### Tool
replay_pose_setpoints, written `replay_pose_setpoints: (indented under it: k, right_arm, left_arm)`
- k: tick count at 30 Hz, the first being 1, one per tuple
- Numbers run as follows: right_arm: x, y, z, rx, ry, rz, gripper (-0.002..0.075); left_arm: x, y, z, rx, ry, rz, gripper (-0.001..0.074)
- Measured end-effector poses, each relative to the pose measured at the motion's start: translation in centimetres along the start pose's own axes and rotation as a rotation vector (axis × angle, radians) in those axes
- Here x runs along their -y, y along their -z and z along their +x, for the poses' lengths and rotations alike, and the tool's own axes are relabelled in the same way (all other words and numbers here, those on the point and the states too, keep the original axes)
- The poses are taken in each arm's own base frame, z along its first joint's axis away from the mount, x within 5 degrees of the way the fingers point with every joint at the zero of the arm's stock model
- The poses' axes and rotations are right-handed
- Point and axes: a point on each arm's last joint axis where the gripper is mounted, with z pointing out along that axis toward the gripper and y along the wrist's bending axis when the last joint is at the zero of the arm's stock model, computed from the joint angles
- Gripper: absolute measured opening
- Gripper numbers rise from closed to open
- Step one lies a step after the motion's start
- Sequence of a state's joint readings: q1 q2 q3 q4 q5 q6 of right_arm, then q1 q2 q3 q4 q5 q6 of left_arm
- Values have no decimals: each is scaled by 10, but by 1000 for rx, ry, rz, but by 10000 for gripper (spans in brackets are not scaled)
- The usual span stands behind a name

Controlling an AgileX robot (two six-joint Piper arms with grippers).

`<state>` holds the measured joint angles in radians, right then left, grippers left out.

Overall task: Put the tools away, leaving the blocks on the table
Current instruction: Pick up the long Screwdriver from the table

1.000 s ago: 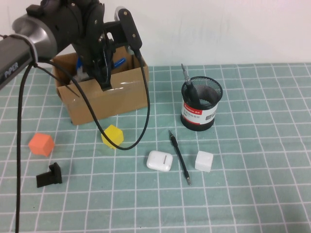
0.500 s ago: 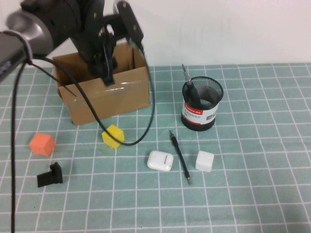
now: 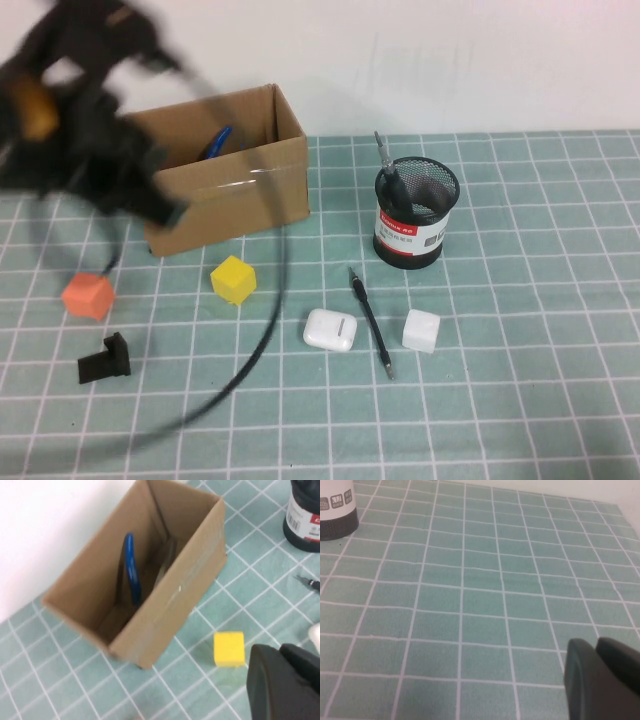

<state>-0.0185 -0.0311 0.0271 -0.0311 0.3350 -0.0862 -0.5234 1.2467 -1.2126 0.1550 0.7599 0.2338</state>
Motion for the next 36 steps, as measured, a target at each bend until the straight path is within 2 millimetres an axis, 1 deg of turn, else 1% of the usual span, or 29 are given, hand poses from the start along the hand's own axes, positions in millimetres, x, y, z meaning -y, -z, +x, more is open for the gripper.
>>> replay_pose_setpoints:
  k: [2,5,8,11,14,16,22,24,27,30,32,36]
  right_arm:
    - [0,0,0,0,0,0,-6]
    - [0,0,0,0,0,0,-6]
    - [0,0,0,0,0,0,-6]
    - [0,0,0,0,0,0,-6]
    - [0,0,0,0,0,0,-6]
    - [0,0,0,0,0,0,-6]
    - [0,0,0,0,0,0,-6]
    - [0,0,0,0,0,0,-6]
    - [0,0,0,0,0,0,-6]
    - [0,0,0,0,0,0,-6]
    - [0,0,0,0,0,0,-6]
    - [0,0,0,0,0,0,-6]
  left_arm:
    - [6,17,23,54,37,-15,1]
    - [15,36,50,158,87,-35,1]
    - [25,46,78,247,113,-45,1]
    - [30,54,99,305,53,-90,0]
    - [32,57,112,307,-24,-134,0]
    - [33,56,118,296,-61,-151,0]
    - [35,47,123,239,-82,-145,0]
    - [35,45,122,238,-59,-137,0]
    - [38,43,125,251,54,-107,0]
    - [44,43,141,299,134,-93,0]
    - [46,47,155,380,172,-123,0]
    - [48,59,190,615,278,-294,0]
